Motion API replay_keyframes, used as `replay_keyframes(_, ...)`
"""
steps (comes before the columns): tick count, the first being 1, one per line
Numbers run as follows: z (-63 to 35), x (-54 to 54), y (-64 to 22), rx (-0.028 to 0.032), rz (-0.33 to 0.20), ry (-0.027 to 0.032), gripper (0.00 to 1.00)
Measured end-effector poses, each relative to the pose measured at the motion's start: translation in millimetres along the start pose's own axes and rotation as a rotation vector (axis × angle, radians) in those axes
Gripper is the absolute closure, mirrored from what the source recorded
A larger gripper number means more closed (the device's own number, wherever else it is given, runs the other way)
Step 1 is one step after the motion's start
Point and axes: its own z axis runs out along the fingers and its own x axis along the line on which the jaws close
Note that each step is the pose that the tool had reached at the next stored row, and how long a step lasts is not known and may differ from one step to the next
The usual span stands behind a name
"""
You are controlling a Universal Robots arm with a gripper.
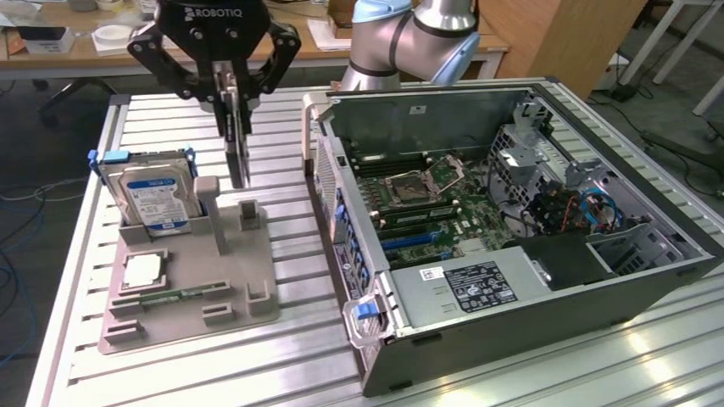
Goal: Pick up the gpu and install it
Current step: 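Pick up the gpu and move the gpu toward the slot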
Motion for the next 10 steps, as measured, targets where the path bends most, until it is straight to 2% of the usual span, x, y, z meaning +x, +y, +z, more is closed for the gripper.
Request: replay_keyframes(10,0.4,-19.0,0.4,0.0,0.0,0.0,0.73)
